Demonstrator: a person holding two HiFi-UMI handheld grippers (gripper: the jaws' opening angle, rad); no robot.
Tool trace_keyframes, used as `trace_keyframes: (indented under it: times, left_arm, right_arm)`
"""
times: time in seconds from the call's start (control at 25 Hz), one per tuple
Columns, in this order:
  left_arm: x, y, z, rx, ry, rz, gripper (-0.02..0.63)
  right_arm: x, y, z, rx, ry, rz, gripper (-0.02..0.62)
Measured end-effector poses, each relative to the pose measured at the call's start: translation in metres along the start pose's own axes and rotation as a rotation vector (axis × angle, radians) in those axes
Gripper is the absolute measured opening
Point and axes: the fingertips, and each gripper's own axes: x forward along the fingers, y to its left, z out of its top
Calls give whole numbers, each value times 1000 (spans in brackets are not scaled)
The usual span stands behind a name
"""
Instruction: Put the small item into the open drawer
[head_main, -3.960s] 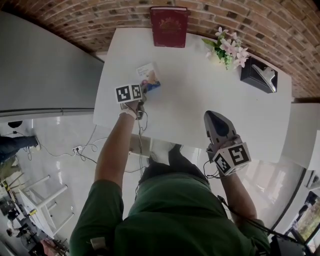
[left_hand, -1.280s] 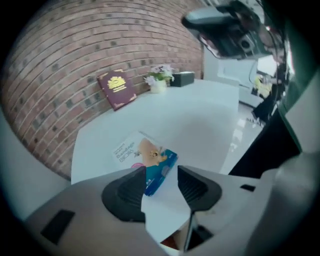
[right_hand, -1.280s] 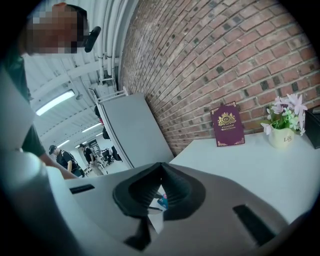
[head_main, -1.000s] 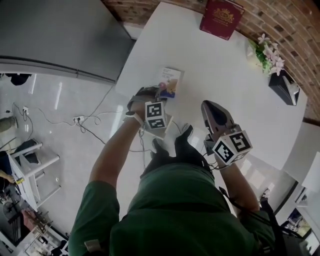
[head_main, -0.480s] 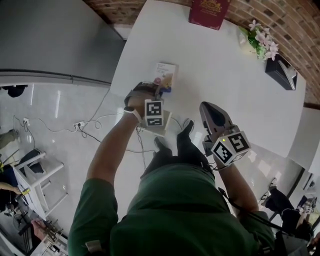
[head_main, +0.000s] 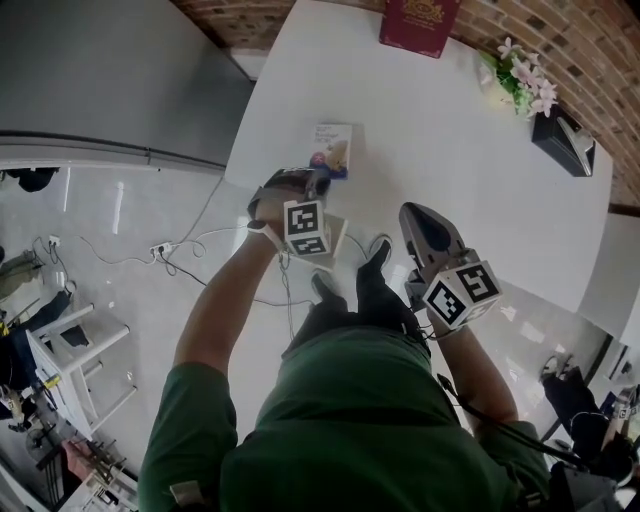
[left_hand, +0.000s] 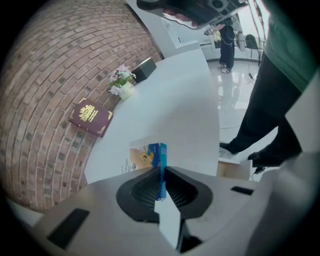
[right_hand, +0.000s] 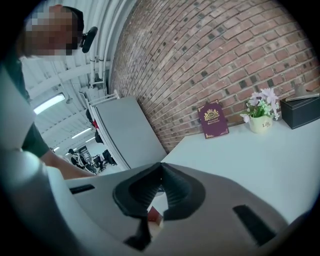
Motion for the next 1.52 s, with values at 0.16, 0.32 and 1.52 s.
trace_keyframes:
  times: [0.16,0.32,1.52]
  left_arm:
    - [-27,4,5,-168,-74,6,28]
    - [-63,8,-4,-361,-139,24,26]
    - [-76,-210,-155,-160,49,-333,28]
  right_arm:
    - [4,12,-6,-10,13,27,3]
    - [11,28,-11,-21,30,61,3]
    - [47,126,-105,-44,225,203,3]
